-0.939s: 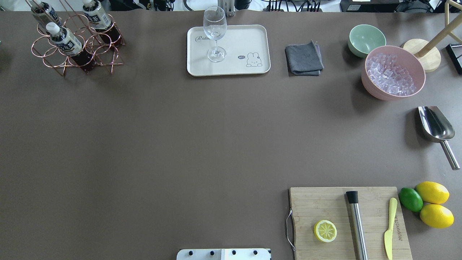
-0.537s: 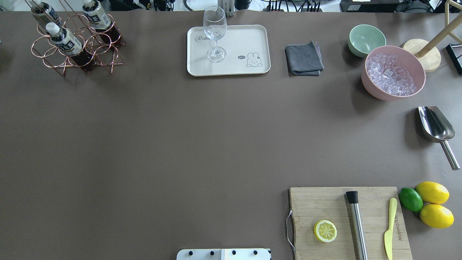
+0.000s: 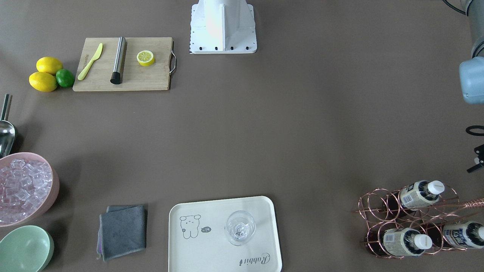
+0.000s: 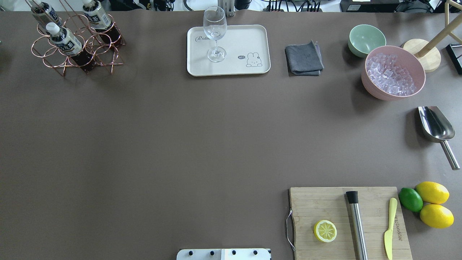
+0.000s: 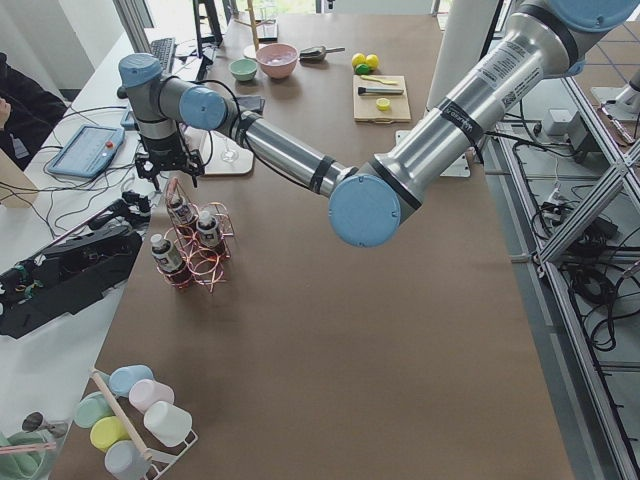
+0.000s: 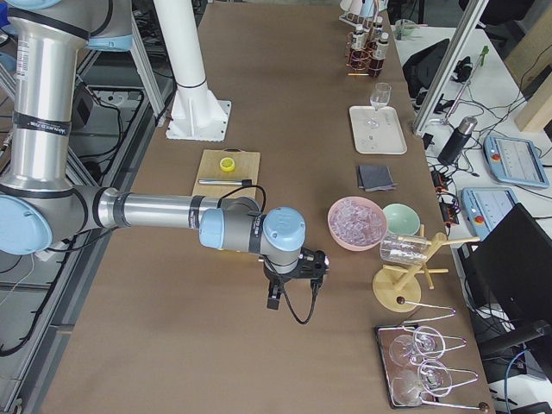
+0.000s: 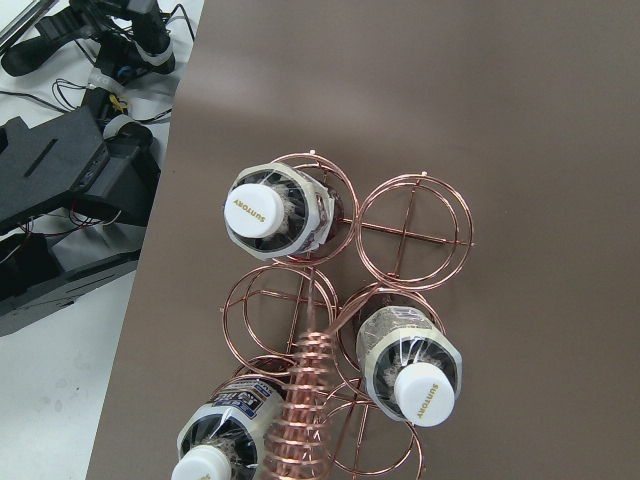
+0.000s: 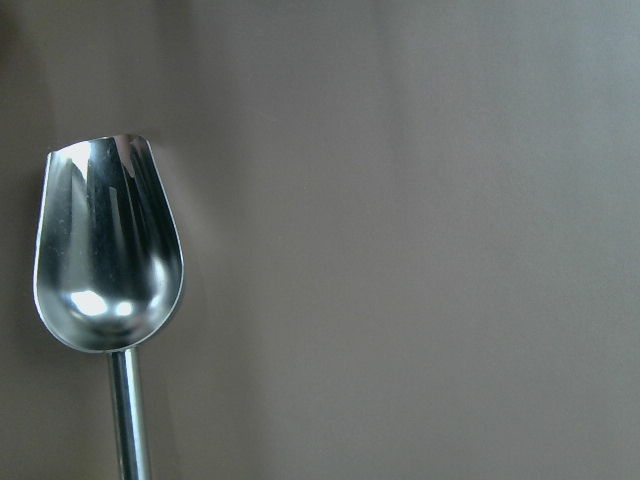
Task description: Take tea from basket to plate
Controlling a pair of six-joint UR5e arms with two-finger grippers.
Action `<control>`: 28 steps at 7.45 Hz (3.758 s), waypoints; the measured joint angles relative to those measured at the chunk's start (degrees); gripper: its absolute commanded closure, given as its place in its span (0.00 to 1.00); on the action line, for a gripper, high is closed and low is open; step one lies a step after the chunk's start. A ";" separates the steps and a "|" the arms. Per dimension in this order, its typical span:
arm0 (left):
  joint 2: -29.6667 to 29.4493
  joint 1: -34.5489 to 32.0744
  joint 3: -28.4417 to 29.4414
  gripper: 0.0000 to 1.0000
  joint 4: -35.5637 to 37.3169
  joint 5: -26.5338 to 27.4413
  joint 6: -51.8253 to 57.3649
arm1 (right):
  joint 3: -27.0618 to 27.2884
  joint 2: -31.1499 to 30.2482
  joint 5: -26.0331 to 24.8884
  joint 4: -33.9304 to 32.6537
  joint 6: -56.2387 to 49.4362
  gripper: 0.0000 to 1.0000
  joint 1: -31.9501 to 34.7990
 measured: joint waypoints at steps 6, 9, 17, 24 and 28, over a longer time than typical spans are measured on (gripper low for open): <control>-2.03 0.59 4.89 0.93 -1.50 0.40 1.30 | 0.00 0.00 0.00 0.01 -0.06 0.00 0.00; -1.46 0.36 4.60 1.00 -1.67 0.23 3.03 | 0.02 0.00 0.17 -0.01 -0.01 0.00 0.00; 6.96 -4.25 -25.93 1.00 15.44 -0.48 3.23 | 0.08 0.00 0.66 0.02 0.01 0.00 0.02; 14.41 -2.51 -42.38 1.00 18.79 -5.23 2.65 | 0.09 0.00 0.70 -0.02 -0.01 0.00 0.02; 9.80 9.98 -45.42 1.00 17.93 -7.88 -7.63 | -0.44 -0.01 0.63 0.00 -0.07 0.00 0.00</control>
